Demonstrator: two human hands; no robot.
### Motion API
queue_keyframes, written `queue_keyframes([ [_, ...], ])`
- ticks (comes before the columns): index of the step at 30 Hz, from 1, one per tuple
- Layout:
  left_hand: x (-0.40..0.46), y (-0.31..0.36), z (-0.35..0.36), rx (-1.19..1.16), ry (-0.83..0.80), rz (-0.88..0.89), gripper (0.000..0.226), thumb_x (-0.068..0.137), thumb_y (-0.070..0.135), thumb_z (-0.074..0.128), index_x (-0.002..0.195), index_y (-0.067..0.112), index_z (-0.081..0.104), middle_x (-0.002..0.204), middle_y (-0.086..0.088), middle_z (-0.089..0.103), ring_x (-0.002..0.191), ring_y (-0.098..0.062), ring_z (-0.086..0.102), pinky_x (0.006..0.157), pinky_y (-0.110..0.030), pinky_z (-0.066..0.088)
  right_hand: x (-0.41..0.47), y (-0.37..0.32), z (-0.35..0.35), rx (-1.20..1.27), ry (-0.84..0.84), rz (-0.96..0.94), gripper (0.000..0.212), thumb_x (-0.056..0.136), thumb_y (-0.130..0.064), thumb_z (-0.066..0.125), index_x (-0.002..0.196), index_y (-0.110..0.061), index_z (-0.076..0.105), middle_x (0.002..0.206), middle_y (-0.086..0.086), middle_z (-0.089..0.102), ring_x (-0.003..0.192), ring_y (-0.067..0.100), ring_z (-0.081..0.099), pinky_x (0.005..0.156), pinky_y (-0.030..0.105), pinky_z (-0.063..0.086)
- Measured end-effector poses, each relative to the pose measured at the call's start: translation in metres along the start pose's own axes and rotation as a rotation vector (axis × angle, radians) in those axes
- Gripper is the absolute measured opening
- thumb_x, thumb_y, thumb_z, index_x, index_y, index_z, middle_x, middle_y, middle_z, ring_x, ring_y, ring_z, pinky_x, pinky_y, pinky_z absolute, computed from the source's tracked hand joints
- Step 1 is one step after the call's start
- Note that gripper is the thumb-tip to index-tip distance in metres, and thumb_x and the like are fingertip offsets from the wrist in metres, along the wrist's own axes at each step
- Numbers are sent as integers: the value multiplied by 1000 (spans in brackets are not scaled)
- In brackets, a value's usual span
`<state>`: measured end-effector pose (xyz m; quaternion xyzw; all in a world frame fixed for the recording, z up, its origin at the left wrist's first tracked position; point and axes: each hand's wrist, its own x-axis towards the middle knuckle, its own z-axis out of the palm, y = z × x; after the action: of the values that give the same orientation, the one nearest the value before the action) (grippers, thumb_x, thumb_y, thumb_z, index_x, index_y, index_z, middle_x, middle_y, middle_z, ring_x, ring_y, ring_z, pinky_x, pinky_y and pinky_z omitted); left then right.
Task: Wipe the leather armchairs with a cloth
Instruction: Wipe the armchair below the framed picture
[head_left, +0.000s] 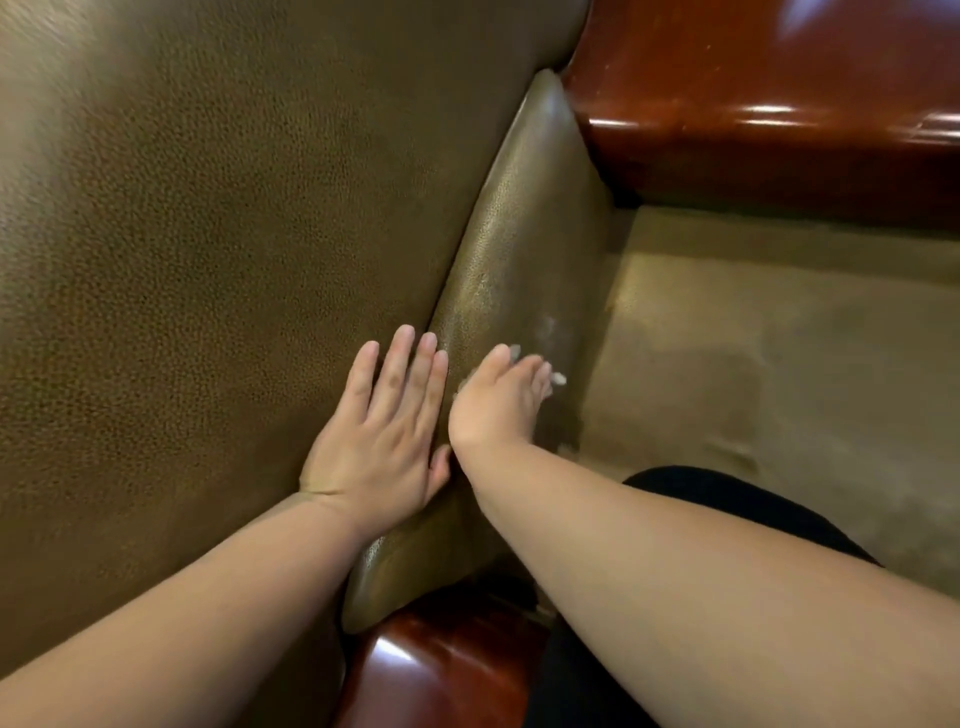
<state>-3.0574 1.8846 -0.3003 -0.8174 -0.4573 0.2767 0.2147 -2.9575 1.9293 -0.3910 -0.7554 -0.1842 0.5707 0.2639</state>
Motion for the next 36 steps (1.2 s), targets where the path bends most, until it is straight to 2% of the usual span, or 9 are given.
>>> queue_keyframes([
  [2, 1, -1, 1, -16, -2, 6, 89, 101, 54, 17, 164, -8, 8, 172, -32, 6, 160, -49, -7, 127, -62, -14, 7, -5, 2, -7, -3, -158, 70, 110, -48, 16, 165, -7, 5, 174, 8, 0, 160, 20, -3, 118, 25, -9],
  [9, 5, 7, -2, -15, -11, -35, 90, 102, 55, 22, 163, -8, 4, 171, -33, 4, 161, -47, -7, 126, -62, -18, 42, -25, -20, 86, 113, 166, 62, 112, -37, 23, 160, 1, 26, 168, 20, 25, 156, 32, 22, 128, 41, 15],
  [13, 26, 31, 1, -165, 31, -218, 89, 99, 55, 25, 163, -6, 19, 171, -28, 16, 162, -39, 1, 129, -53, -14, 17, -41, -11, -36, 12, -558, 73, 106, -49, 18, 165, -12, -2, 174, 1, -8, 159, 11, -9, 118, 16, -15],
  [15, 34, 40, 5, -231, 76, -288, 90, 97, 53, 33, 163, -6, 21, 170, -29, 19, 162, -37, 6, 130, -49, -12, 22, -40, -12, -119, -10, -633, 73, 106, -48, 19, 165, -13, -5, 173, -1, -12, 158, 9, -13, 115, 14, -17],
  [22, 33, 41, 6, -266, 105, -284, 98, 90, 46, 44, 165, -7, 10, 173, -28, 11, 163, -38, 7, 132, -47, -7, 72, -56, -41, -66, 16, -140, 65, 113, -34, 24, 162, 5, 6, 173, 18, 5, 160, 28, 7, 129, 38, 6],
  [26, 34, 44, 12, -224, 98, -267, 94, 92, 48, 45, 164, -5, 18, 173, -27, 12, 163, -39, 7, 132, -47, -7, 32, -61, -21, -179, -64, -673, 72, 109, -45, 17, 164, -8, -9, 170, 2, -22, 152, 10, -28, 120, 22, -21],
  [29, 34, 44, 13, -220, 97, -264, 93, 91, 46, 43, 164, -7, 18, 173, -28, 10, 163, -39, 5, 132, -47, -7, 33, -61, -24, -270, -86, -860, 71, 108, -45, 16, 164, -12, -12, 169, -3, -27, 152, 8, -31, 120, 20, -20],
  [33, 35, 43, 11, -244, 111, -269, 96, 89, 43, 45, 164, -8, 15, 172, -29, 11, 163, -39, 8, 132, -48, -5, 70, -65, -34, -181, -29, -710, 63, 113, -32, 21, 165, -7, -4, 173, 8, -12, 159, 18, -12, 127, 27, -10],
  [36, 35, 44, 12, -238, 116, -264, 96, 89, 45, 46, 164, -7, 16, 173, -28, 10, 163, -38, 8, 132, -49, -4, 103, -65, -47, -109, -14, -278, 63, 113, -30, 19, 163, 3, -1, 173, 18, -1, 160, 25, 1, 130, 38, 3],
])
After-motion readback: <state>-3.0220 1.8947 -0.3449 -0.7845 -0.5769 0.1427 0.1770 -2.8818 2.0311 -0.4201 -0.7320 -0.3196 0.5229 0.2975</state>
